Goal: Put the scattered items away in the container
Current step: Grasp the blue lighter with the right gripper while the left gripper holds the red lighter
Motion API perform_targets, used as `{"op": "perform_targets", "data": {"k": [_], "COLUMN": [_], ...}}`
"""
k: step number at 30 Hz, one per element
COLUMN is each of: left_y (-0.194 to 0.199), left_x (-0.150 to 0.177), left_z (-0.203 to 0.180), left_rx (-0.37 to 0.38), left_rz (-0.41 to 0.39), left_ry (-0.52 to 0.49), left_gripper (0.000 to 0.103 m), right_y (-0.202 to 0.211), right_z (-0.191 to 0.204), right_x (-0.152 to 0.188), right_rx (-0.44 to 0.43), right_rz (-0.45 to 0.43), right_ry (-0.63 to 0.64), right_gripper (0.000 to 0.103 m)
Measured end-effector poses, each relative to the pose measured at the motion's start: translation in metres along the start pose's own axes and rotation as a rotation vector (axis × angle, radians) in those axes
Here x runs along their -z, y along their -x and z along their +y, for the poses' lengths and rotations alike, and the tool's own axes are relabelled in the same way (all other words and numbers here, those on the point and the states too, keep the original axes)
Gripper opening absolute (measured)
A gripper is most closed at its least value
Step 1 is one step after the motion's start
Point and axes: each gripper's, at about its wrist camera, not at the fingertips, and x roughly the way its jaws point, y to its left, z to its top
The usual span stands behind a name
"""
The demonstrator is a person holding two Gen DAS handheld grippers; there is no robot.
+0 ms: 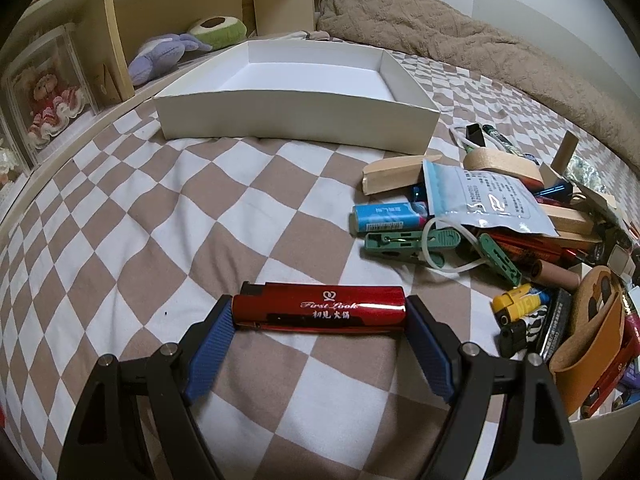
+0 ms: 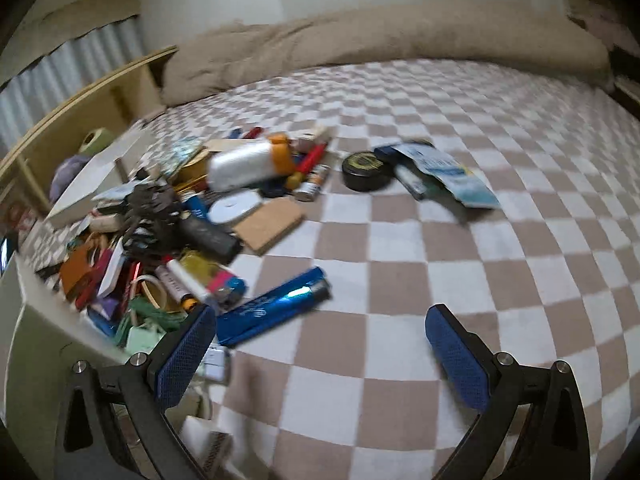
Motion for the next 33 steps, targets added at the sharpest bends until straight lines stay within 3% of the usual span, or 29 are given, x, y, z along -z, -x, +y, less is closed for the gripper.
{"op": "perform_targets", "data": {"k": [4,15,17,21,26,33], "left_y": [0.0,0.0,0.0,0.001,0.001,0.001], "left_x": [0.0,-0.001,-0.001,-0.001,-0.001,-0.001], "left_z": [0.0,0.0,0.001,0.002,0.002,0.002], "left_rx": [0.004,0.009,0.013,0.017,0.016,0.01], "left_rz": [0.0,0.0,0.0,-0.001,-0.001,-0.001], "left_ry": [0.004,0.008,0.011,0.015,0.014,0.009], "left_gripper": [0.083,0.083,0.083,0.083,0.083,0.083], "right_y": [-0.015,-0.004,-0.006,-0.007,-0.029,-0.04], "right_z": [-0.009,0.018,0.025,0.032,0.026,0.02], "right_x": [-0.001,0.004,0.005,0.003,0.004,-0.001], "right_rx": [-0.051,0.069,0.065,0.065,0.047,0.003], "right_rz": [0.046,0.033,0.038,0.039,0.133,0.177], "right_ry": [-0.025,0.074,0.094,0.119,0.109,0.117], "right_gripper": [0.103,0.102,0.097,0.097,0.097,0.101]}}
